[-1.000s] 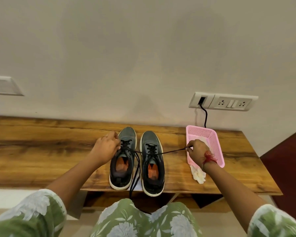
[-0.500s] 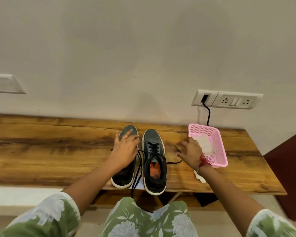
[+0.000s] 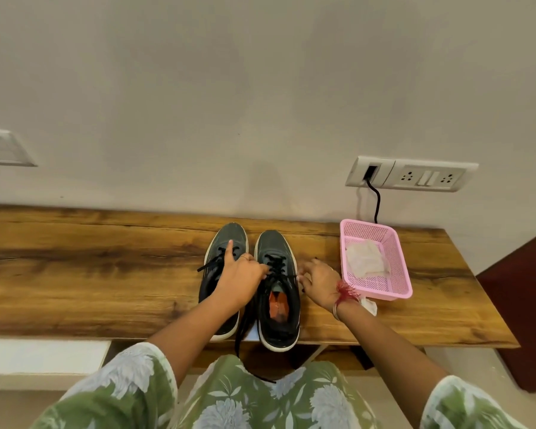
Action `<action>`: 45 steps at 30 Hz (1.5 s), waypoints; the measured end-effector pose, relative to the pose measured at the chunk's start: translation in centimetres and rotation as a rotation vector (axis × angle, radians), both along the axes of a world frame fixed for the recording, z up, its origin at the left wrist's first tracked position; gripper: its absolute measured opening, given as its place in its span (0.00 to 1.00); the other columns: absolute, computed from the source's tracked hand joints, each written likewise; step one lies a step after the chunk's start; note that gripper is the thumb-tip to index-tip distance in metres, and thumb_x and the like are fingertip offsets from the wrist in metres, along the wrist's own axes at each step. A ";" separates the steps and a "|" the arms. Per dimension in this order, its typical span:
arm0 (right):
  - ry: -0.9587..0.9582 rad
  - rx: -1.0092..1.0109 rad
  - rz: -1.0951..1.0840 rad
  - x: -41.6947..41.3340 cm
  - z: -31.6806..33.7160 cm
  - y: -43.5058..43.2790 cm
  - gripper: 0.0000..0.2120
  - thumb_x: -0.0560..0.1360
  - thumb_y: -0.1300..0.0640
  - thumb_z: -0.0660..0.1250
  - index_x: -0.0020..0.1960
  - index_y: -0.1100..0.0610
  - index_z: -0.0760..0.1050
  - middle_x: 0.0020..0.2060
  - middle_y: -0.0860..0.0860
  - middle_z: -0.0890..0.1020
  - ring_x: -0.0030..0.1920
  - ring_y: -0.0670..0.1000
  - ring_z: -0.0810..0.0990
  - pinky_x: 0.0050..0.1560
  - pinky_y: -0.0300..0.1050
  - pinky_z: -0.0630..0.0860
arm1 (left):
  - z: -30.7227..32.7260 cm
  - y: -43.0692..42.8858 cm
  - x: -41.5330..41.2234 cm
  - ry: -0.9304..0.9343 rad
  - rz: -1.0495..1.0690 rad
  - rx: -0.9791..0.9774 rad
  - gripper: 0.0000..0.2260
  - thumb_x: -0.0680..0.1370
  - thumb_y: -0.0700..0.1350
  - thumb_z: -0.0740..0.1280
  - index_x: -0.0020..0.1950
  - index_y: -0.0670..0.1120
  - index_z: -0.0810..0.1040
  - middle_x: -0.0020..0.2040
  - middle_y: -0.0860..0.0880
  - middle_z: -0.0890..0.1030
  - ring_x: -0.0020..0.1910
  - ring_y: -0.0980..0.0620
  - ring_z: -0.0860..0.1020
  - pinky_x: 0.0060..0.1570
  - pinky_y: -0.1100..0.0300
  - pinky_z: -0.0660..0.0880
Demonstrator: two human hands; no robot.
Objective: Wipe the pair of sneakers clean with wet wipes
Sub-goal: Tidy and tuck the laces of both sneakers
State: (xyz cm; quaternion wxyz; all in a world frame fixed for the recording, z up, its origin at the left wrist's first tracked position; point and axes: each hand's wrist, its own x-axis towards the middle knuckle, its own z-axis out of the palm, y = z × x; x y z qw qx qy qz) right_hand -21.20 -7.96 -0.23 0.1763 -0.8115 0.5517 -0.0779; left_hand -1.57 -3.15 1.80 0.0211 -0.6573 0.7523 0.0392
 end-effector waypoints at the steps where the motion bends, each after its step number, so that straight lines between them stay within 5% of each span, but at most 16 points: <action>1: 0.022 -0.019 0.009 -0.1 0.0 0.0 0.06 0.76 0.54 0.62 0.48 0.54 0.76 0.49 0.51 0.78 0.50 0.53 0.76 0.47 0.44 0.71 | 0.0 0.0 0.2 -0.016 -0.007 -0.010 0.12 0.80 0.44 0.62 0.61 0.56 0.77 0.50 0.53 0.82 0.66 0.52 0.71 0.70 0.38 0.35; 5: -0.044 0.044 0.032 0.0 0.3 0.1 0.06 0.76 0.59 0.61 0.48 0.59 0.75 0.45 0.56 0.81 0.46 0.56 0.78 0.42 0.42 0.69 | 0.3 -0.2 0.2 -0.052 -0.028 -0.025 0.10 0.80 0.43 0.61 0.57 0.54 0.79 0.46 0.52 0.82 0.59 0.52 0.75 0.72 0.42 0.39; 9: -0.405 0.349 -0.106 -0.2 1.3 0.2 0.08 0.76 0.61 0.63 0.38 0.54 0.74 0.37 0.50 0.80 0.42 0.51 0.78 0.49 0.47 0.74 | 1.1 -0.4 0.3 0.058 -0.039 0.031 0.10 0.82 0.49 0.60 0.58 0.53 0.78 0.49 0.50 0.83 0.57 0.51 0.77 0.73 0.47 0.49; 11: -0.587 0.496 -0.158 -0.2 2.0 0.2 0.11 0.77 0.61 0.62 0.36 0.55 0.75 0.35 0.49 0.78 0.39 0.48 0.76 0.45 0.41 0.74 | 2.1 -0.5 0.5 0.169 -0.018 0.095 0.09 0.81 0.51 0.60 0.55 0.51 0.79 0.48 0.51 0.83 0.52 0.52 0.78 0.68 0.51 0.59; 15: -0.866 0.649 -0.256 0.4 3.2 0.4 0.08 0.78 0.58 0.63 0.41 0.57 0.76 0.39 0.50 0.80 0.42 0.45 0.78 0.43 0.36 0.72 | 3.7 -1.5 0.7 0.635 0.188 0.434 0.11 0.81 0.46 0.61 0.43 0.45 0.79 0.36 0.51 0.81 0.36 0.56 0.77 0.46 0.58 0.75; 19: -1.115 0.747 -0.281 1.5 2.9 0.3 0.07 0.78 0.59 0.61 0.45 0.59 0.77 0.46 0.54 0.83 0.49 0.49 0.79 0.50 0.39 0.74 | 4.8 -2.3 0.1 0.928 0.474 0.655 0.13 0.82 0.44 0.60 0.39 0.43 0.76 0.31 0.50 0.78 0.26 0.57 0.73 0.26 0.67 0.70; 21: -1.259 0.803 -0.323 1.8 2.6 0.3 0.08 0.79 0.60 0.59 0.45 0.60 0.75 0.47 0.57 0.83 0.50 0.52 0.80 0.53 0.43 0.76 | 4.4 -2.1 -0.3 1.040 0.589 0.633 0.13 0.82 0.46 0.60 0.39 0.45 0.76 0.31 0.51 0.78 0.26 0.56 0.73 0.29 0.64 0.68; 28: -1.537 0.858 -0.499 3.1 1.2 1.4 0.06 0.78 0.60 0.61 0.47 0.60 0.76 0.39 0.54 0.83 0.40 0.49 0.83 0.40 0.39 0.79 | 0.4 0.6 -2.9 1.791 0.780 0.352 0.08 0.83 0.43 0.58 0.48 0.46 0.76 0.43 0.51 0.79 0.33 0.58 0.75 0.28 0.69 0.69; 37: -1.384 0.730 -0.405 3.4 0.9 1.9 0.13 0.75 0.72 0.60 0.59 0.69 0.74 0.50 0.60 0.81 0.47 0.51 0.82 0.46 0.39 0.78 | -1.5 -0.1 -2.2 1.524 0.539 0.196 0.08 0.79 0.33 0.62 0.56 0.40 0.77 0.39 0.48 0.80 0.25 0.63 0.75 0.26 0.70 0.71; 45: -1.526 0.771 -0.595 3.9 1.5 2.3 0.10 0.72 0.73 0.65 0.51 0.66 0.77 0.35 0.55 0.84 0.35 0.49 0.83 0.34 0.39 0.79 | -1.8 -0.2 -3.1 1.561 0.581 0.034 0.08 0.76 0.34 0.67 0.54 0.37 0.79 0.38 0.47 0.81 0.27 0.63 0.76 0.26 0.70 0.70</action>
